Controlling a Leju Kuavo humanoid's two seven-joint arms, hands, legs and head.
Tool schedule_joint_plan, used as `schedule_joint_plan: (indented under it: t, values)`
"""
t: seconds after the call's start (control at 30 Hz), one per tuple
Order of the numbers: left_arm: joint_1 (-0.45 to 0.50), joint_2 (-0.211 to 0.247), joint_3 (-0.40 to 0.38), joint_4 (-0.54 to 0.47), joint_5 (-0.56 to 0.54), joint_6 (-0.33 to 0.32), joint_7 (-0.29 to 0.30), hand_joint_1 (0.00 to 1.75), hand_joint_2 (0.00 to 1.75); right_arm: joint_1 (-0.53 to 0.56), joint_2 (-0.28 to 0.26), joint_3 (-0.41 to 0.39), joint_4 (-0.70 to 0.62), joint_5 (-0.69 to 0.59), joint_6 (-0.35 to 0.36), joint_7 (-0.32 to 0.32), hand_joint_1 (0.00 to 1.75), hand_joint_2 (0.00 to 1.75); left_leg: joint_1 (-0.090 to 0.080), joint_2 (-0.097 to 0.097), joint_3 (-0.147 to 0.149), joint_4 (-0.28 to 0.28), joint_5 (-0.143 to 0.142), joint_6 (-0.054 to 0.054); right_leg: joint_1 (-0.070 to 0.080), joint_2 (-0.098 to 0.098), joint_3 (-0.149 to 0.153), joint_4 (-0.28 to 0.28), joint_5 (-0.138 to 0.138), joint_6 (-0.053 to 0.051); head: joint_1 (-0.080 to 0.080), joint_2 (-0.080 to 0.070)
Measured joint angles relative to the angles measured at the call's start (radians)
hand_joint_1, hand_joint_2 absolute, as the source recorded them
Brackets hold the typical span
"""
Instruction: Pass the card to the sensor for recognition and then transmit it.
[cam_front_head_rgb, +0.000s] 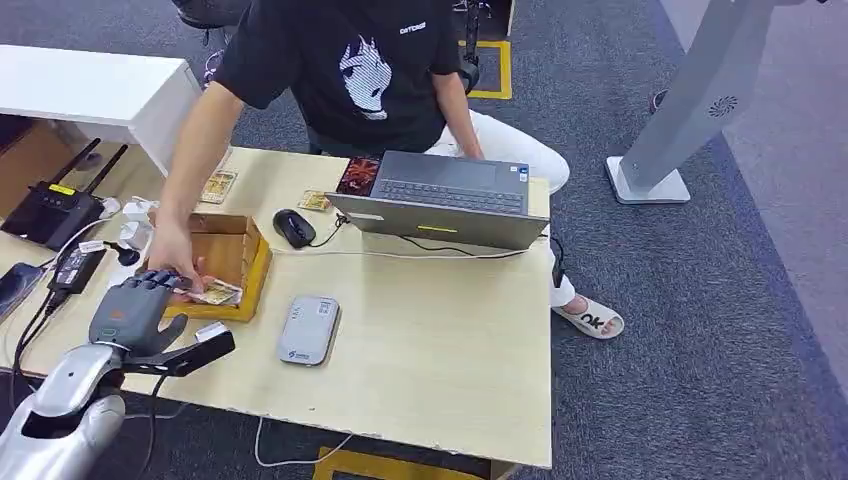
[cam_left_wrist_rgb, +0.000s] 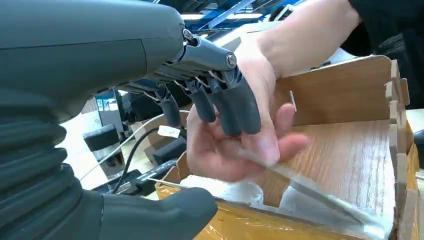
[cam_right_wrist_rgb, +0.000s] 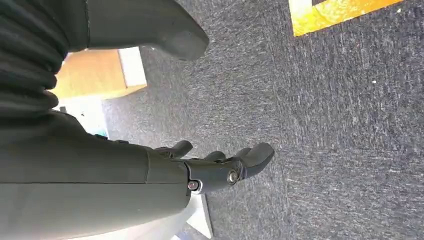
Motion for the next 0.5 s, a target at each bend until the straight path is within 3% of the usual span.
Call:
schedule_joint_plan:
  t: [0.13, 0.4, 0.5]
  values:
    - [0.019, -0.004, 0.000, -0.008, -0.005, 0.009, 0.002, 0.40, 1.75, 0.001, 0.000, -0.002, 0.000, -0.003, 0.000, 0.001, 0.00, 1.75, 0.000, 0.000, 0.000, 0.000, 0.000, 0.000, 0.000, 0.000, 0.000, 0.000, 0.000, 0.000, 0.000, 0.000]
    - [0.038, -0.034, -0.016, -0.019, -0.022, 0.031, 0.010, 0.33, 1.75, 0.001, 0.000, -0.011, 0.000, -0.003, -0.005, 0.017, 0.00, 1.75, 0.000, 0.000, 0.000, 0.000, 0.000, 0.000, 0.000, 0.000, 0.000, 0.000, 0.000, 0.000, 0.000, 0.000]
    - [0.038, -0.041, -0.017, -0.019, -0.022, 0.032, 0.010, 0.10, 1.75, 0.001, 0.000, -0.013, 0.000, -0.003, -0.005, 0.017, 0.00, 1.75, 0.000, 0.000, 0.000, 0.000, 0.000, 0.000, 0.000, 0.000, 0.000, 0.000, 0.000, 0.000, 0.000, 0.000]
